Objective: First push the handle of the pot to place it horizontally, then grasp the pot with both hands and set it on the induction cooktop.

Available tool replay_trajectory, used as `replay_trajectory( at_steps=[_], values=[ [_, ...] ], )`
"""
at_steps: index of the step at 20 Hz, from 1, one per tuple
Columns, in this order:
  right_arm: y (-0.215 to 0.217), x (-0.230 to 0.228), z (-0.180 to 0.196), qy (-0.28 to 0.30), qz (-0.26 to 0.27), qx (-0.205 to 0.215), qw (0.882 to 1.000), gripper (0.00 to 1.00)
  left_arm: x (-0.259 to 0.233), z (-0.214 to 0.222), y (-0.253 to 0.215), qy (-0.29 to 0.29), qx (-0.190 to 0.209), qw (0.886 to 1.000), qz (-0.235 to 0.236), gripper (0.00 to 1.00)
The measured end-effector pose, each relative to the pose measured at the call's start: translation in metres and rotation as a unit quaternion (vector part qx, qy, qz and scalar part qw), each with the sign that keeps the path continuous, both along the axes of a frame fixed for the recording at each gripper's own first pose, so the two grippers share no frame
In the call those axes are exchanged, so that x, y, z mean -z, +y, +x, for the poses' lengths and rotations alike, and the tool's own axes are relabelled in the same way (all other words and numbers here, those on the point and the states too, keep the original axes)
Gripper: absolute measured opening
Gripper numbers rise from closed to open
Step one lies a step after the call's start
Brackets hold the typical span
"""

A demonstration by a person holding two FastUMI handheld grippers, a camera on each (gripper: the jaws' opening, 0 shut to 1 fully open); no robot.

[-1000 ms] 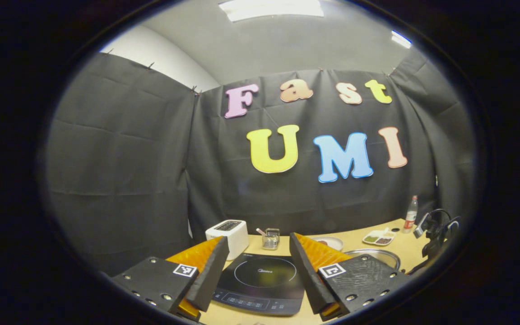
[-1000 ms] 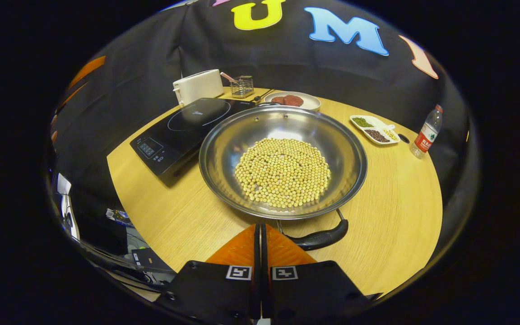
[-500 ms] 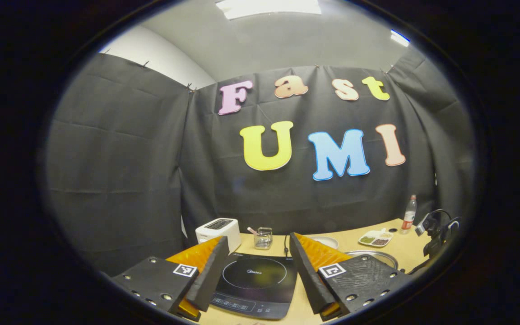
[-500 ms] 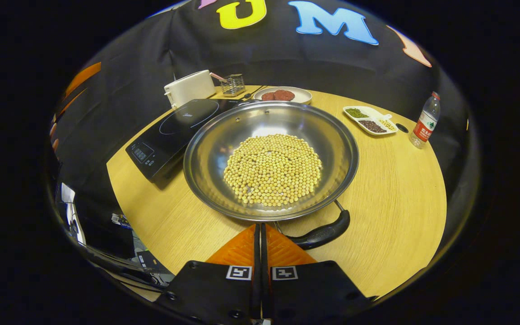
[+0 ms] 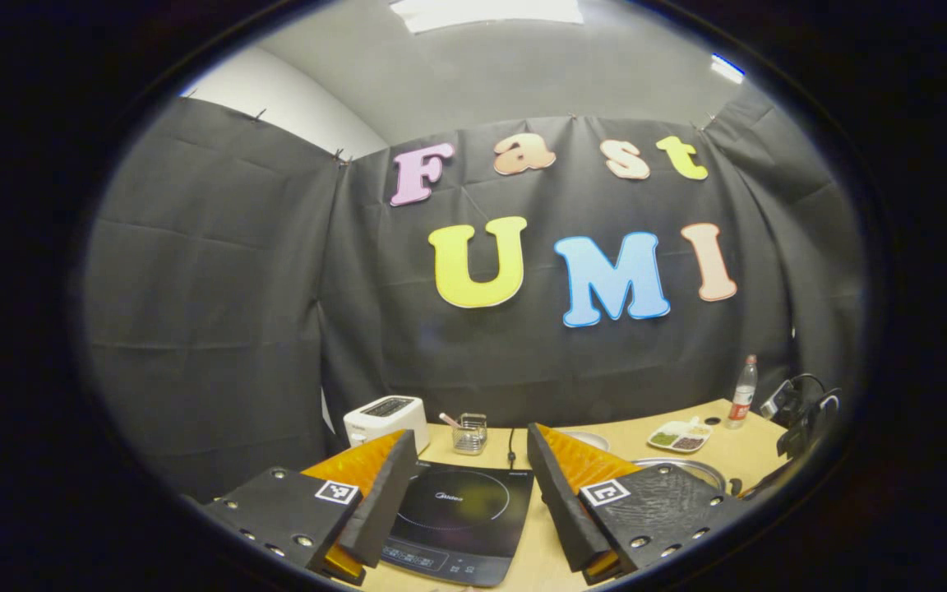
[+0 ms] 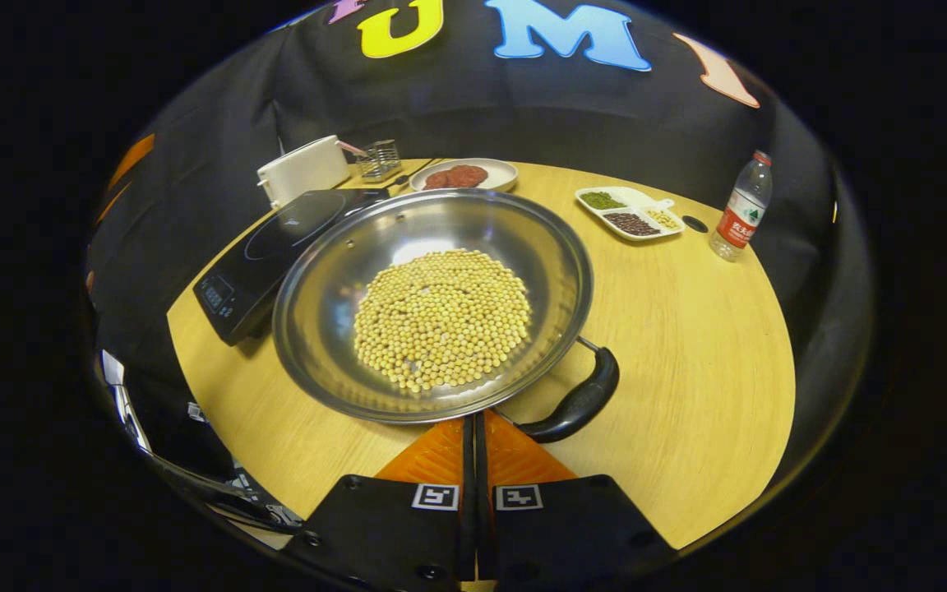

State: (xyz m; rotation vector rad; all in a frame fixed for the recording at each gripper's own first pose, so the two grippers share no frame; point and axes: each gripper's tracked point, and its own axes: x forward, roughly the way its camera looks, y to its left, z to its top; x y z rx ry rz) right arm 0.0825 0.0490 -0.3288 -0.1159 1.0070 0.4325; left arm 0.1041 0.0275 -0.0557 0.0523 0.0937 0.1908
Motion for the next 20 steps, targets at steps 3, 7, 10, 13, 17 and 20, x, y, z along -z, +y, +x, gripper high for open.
replay_trajectory(
  at_steps=[3, 7, 10, 13, 17, 20],
  values=[
    [-0.011, 0.001, 0.014, -0.001, 0.005, 0.028, 1.000, 0.02, 0.001, 0.000, 0.000, 0.004, -0.004, 1.000, 0.003, 0.80],
    [-0.028, 0.002, 0.036, -0.005, 0.003, 0.057, 0.998, 0.02, 0.001, 0.001, 0.000, 0.008, -0.009, 1.000, 0.011, 0.82],
    [-0.039, 0.001, 0.051, -0.018, 0.004, 0.077, 0.997, 0.02, 0.002, 0.003, -0.004, 0.012, -0.010, 1.000, 0.012, 0.80],
    [-0.049, -0.003, 0.061, -0.029, 0.006, 0.100, 0.995, 0.02, 0.007, 0.008, -0.015, 0.017, -0.004, 1.000, 0.010, 0.80],
    [-0.059, -0.030, 0.068, -0.083, 0.015, 0.114, 0.990, 0.02, 0.016, 0.016, -0.032, 0.028, 0.011, 1.000, 0.005, 0.80],
    [-0.056, -0.065, 0.076, -0.139, 0.056, 0.121, 0.981, 0.03, 0.025, 0.027, -0.043, 0.031, 0.015, 0.999, -0.007, 0.80]
  ],
)
